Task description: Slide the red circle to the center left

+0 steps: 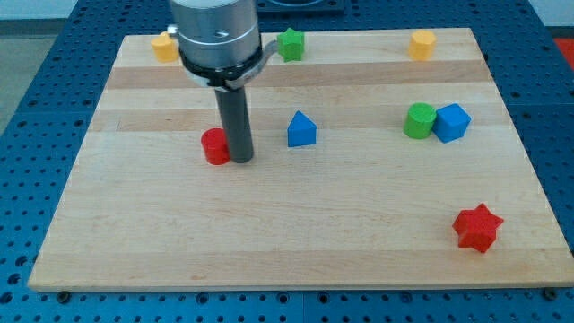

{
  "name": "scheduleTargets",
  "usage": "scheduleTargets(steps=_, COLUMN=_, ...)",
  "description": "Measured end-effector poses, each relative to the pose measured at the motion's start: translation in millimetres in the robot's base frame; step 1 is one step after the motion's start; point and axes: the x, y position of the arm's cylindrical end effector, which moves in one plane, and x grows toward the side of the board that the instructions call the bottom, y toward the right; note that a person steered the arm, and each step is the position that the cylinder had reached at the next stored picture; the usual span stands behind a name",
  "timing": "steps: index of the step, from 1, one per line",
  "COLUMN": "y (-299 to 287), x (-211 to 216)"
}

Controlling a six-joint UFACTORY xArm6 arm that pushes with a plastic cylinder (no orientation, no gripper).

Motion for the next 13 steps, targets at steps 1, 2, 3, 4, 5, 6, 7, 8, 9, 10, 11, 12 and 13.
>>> scheduleTargets(steps=1, y=-19.9, x=0.0)
scheduleTargets(steps=2, y=-37.1, x=-0.1)
scheduleTargets(steps=3, y=-54.7, x=-0.1)
scheduleTargets(steps=4, y=-64.1, x=-3.9)
scheduleTargets(steps=5, y=-64.1, x=-25.1)
scheduleTargets(steps=6, y=-64.1, x=-30.8)
scheduleTargets(steps=7, y=-64.1, x=-35.8)
scheduleTargets(steps=8, y=-64.1, x=-48.6)
scheduleTargets(steps=9, y=-64.1, x=-49.5)
scheduleTargets(steps=10, y=-65.7, x=-49.5)
scheduleTargets(steps=11, y=-76.9, x=-49.5)
scheduleTargets(steps=12, y=-90.0, x=-49.5)
scheduleTargets(steps=13, y=-100.3, x=-49.5)
